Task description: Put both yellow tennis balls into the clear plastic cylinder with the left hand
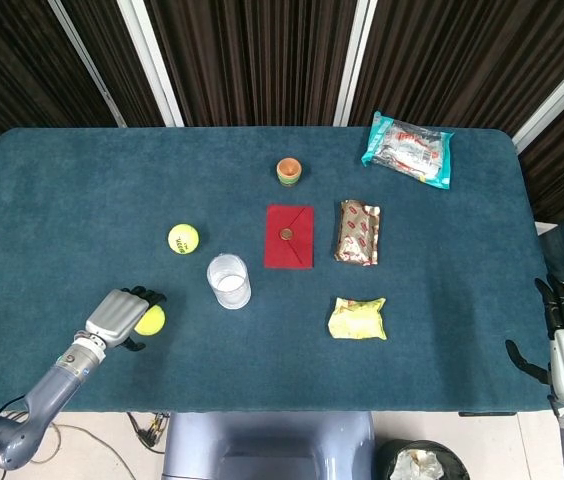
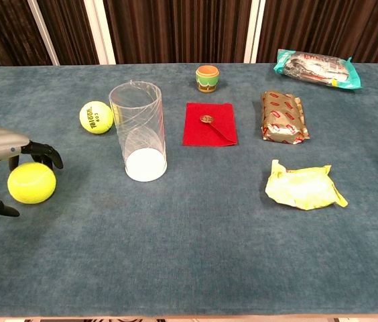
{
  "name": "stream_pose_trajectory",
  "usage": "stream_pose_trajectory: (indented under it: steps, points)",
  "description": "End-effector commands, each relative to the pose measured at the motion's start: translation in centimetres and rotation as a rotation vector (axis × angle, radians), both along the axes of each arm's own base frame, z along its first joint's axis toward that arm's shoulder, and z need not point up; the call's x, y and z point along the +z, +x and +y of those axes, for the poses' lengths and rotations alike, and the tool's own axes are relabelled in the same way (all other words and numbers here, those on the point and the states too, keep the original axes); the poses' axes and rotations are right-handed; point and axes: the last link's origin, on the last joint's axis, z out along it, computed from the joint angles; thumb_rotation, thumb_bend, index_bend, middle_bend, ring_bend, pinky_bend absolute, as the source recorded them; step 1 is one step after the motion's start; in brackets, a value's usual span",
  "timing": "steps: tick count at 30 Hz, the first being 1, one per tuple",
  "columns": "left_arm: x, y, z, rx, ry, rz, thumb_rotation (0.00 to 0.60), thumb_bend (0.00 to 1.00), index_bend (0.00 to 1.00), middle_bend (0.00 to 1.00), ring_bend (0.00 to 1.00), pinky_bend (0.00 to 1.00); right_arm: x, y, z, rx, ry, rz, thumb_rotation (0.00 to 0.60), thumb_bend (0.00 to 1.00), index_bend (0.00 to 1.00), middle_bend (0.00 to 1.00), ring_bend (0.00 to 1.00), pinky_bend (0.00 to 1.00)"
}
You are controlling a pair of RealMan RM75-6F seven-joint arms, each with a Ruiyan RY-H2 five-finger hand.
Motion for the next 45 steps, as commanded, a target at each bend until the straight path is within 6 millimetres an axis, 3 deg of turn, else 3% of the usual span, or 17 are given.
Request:
stream_pose_trajectory:
  steps: [1, 4, 9, 15, 20, 27, 33, 39, 45]
  points:
    - [-0.2, 0.0, 0.1, -0.013, 0.006, 0.000, 0.600, 0.10, 0.28, 0.31, 0.24, 0.41, 0.0, -0.1, 0.0, -0.008, 0.000, 0.000, 0.600, 0.34, 0.00, 0.00, 0.05, 0.09]
    - [-0.4, 0.2, 0.2, -0.028, 0.007, 0.000, 0.600, 0.13, 0.30, 0.34, 0.26, 0.43, 0.0, -0.1, 0.0, -0.015, 0.000, -0.001, 0.600, 0.34, 0.00, 0.00, 0.04, 0.09]
    - [-0.6, 0.1, 0.1, -0.051, 0.008, 0.018, 0.600, 0.33, 0.41, 0.48, 0.37, 0.57, 0.0, -0.1, 0.0, -0.023, 0.001, -0.002, 0.600, 0.34, 0.00, 0.00, 0.04, 0.09]
    - [-0.4, -0.1, 0.3, -0.047, 0.021, 0.042, 0.600, 0.35, 0.45, 0.51, 0.40, 0.60, 0.2, -0.2, 0.0, -0.032, -0.005, -0.007, 0.600, 0.34, 0.00, 0.00, 0.05, 0.09]
    - [0.6, 1.0, 0.7, -0.063, 0.054, -0.001, 0.600, 0.35, 0.45, 0.51, 0.40, 0.60, 0.3, -0.3, -0.1, -0.037, -0.009, -0.010, 0.600, 0.34, 0.00, 0.00, 0.05, 0.09]
    - [4.6, 4.7, 2.1, -0.150, 0.161, -0.087, 0.600, 0.35, 0.46, 0.51, 0.40, 0.60, 0.1, -0.2, -0.2, -0.038, -0.008, -0.009, 0.600, 0.34, 0.00, 0.00, 0.04, 0.09]
    - [7.6, 9.5, 4.2, -0.199, 0.222, -0.181, 0.600, 0.35, 0.46, 0.51, 0.40, 0.60, -0.1, -0.1, -0.1, -0.036, -0.005, -0.002, 0.600, 0.34, 0.00, 0.00, 0.05, 0.09]
    - [7.9, 13.1, 5.9, -0.251, 0.220, -0.173, 0.600, 0.35, 0.45, 0.50, 0.40, 0.60, -0.3, -0.1, -0.1, -0.038, 0.000, 0.002, 0.600, 0.34, 0.00, 0.00, 0.05, 0.09]
    - [6.2, 16.8, 6.7, -0.317, 0.197, -0.146, 0.600, 0.34, 0.44, 0.49, 0.40, 0.60, -0.5, -0.1, -0.2, -0.042, -0.005, 0.007, 0.600, 0.34, 0.00, 0.00, 0.05, 0.09]
